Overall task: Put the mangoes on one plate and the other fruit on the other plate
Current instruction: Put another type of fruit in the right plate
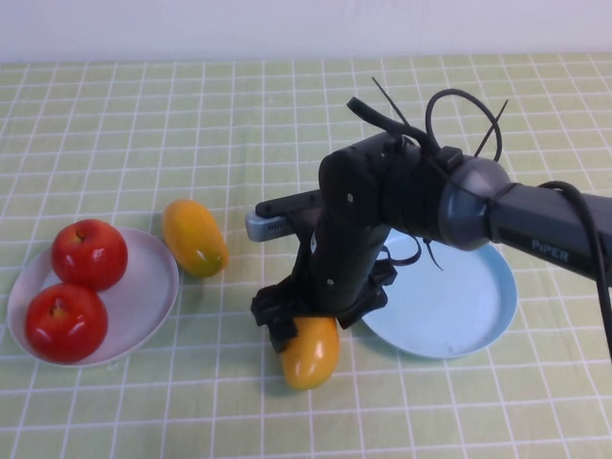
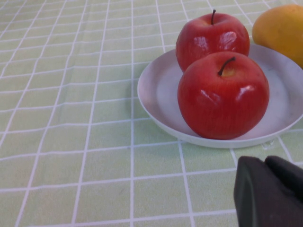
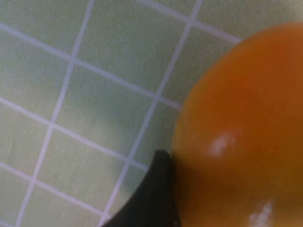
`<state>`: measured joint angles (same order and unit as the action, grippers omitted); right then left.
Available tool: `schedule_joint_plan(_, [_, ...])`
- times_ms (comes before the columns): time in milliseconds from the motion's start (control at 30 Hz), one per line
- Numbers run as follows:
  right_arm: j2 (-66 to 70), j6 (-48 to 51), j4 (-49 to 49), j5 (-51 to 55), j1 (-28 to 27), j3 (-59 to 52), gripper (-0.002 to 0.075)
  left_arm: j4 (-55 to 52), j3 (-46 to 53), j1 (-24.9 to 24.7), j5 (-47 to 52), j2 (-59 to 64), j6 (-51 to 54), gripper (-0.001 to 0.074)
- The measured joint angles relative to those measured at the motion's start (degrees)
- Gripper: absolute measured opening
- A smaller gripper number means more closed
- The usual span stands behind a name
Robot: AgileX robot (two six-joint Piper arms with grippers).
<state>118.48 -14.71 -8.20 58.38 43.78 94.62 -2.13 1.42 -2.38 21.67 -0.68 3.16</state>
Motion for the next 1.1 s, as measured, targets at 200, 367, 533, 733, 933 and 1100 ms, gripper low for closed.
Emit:
schedule_joint_plan(200, [0.72,1.08,-0.11,-0.49,0.00,0.05,0.0575,0.00,0.00,0.00,0.00,0.00,0.00,0.0001])
schedule_joint_plan(367, [0.72,1.31,-0.11,-0.58,0.08,0.05,0.0575,0.00,0.00,0.00,0.00,0.00,0.10,0.0001])
schedule_joint_plan(533, [-2.28,1.31,0.50,-0.20,0.08,0.05,0.0575,0.00,0.00,0.00,0.00,0.00,0.10,0.0001])
schedule_joint_plan(733, [-9.38,1.31,5.28,2.71,-5.40,0.28,0.0575,0.00,0.00,0.00,0.00,0.00,0.10,0.0001])
schedule_joint_plan(933, [-7.71,1.31,8.55,4.55,-11.37,-0.66,0.0575,0.00,0.00,0.00,0.00,0.00,0.20,0.0001])
schedule_joint_plan(1100, [-5.61,1.31,8.69,4.55,-12.10,-1.40,0.0575,0.00,0.00,0.00,0.00,0.00,0.20,0.0001])
